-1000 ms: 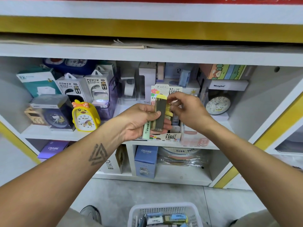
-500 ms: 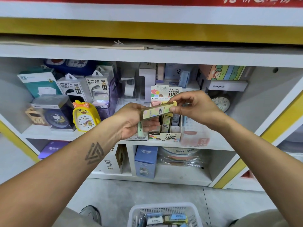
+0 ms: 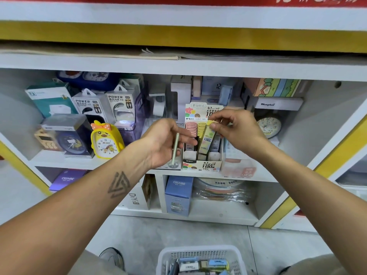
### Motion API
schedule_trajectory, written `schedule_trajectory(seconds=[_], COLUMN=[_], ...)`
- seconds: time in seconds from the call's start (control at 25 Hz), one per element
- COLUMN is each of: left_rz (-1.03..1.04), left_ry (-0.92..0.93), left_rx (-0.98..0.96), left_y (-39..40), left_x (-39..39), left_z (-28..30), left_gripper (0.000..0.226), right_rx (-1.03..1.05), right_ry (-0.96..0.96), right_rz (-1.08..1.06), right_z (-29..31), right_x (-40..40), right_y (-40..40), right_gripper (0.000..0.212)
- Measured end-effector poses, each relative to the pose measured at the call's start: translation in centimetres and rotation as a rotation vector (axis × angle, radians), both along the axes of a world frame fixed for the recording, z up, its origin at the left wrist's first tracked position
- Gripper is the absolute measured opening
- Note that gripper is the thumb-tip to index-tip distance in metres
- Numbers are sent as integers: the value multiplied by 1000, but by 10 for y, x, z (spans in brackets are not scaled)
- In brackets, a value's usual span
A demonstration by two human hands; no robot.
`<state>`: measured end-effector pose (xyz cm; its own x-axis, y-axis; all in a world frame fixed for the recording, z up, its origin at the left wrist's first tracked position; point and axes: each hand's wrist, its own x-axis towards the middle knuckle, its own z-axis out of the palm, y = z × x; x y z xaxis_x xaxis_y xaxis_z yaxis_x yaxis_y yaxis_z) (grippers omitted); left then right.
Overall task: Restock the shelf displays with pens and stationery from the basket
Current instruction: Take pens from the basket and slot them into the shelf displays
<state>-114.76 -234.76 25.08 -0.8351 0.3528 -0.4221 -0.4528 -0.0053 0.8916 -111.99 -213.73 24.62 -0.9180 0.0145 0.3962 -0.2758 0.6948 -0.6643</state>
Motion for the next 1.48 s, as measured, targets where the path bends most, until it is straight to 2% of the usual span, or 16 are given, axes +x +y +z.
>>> schedule_trajectory(seconds=[0.16,0.28,0.36,0.44,0.56,0.6,0.68,0.8,0.92,1.0,1.12,1.2,1.32,1.48], left_rz=[71,40,7,10,10,-18,-89,-124,-31,132,221,114,-181,-524], left_ry=[69,83,74,89,89,93,98,103,122,220,551,735,918,932], left_rx=[62,102,109,105,155,172,198,232,215,55,-365,-629,-1013,-1208], left_y=[-1,-6,-9,-11,-11,-12,-17,-31,-45,-59,-83,-96,-106,-109], left_x=[-1,-2,-1,0,4,5,6,5,2,-7,-15,-14,-9,-4], left_z=[-2,-4,-3,-2,2,4,7,9,8,5,0,-6,-22,-38], left_gripper=[26,24,24,26,33,33,40,47,49,44,30,35,55,71], right_rx=[272,524,601,456,-35,-143,-259,-385,-397,-373,-302,-187,74,215], right_ry=[106,90,66,73,-71,-133,-212,-230,-201,-188,-158,-94,37,29], right_rz=[41,143,147,130,252,320,430,499,502,446,293,175,83,134], right_z=[-7,-18,-22,-18,-6,-3,-2,0,0,-1,-6,-12,-23,-40], right_x=[1,2,2,2,3,4,6,3,-3,-9,-20,-26,-32,-35], right_y=[-5,-8,-12,-20,-39,-44,-53,-62,-72,-78,-83,-86,-96,-116], right_gripper=[13,9,13,18,29,32,32,26,16,9,4,7,10,10])
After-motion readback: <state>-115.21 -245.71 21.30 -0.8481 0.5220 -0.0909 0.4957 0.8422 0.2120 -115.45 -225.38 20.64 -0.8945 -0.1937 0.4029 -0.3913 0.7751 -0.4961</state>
